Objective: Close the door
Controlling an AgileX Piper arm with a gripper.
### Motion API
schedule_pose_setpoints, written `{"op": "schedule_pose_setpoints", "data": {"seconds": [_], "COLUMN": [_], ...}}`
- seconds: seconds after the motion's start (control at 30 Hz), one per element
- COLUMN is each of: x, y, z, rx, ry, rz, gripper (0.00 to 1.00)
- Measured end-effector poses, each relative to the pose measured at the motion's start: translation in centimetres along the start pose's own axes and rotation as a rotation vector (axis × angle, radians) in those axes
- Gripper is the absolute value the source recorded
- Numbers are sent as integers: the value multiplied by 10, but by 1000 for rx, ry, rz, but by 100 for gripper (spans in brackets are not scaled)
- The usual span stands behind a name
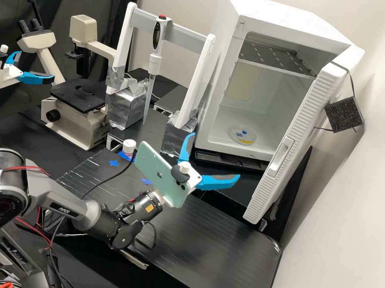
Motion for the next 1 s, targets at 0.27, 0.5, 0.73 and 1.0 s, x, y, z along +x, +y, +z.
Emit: {"op": "schedule_pose_setpoints", "data": {"seconds": [0.27, 0.5, 0.73, 1.0], "x": [20, 45, 63, 76], "y": [24, 25, 20, 11], "z": [24, 51, 66, 65], "rx": [-14, -29, -27, -22], "ry": [-61, -112, -131, -92], "rz": [83, 109, 102, 58], "gripper": [100, 100, 100, 100]}}
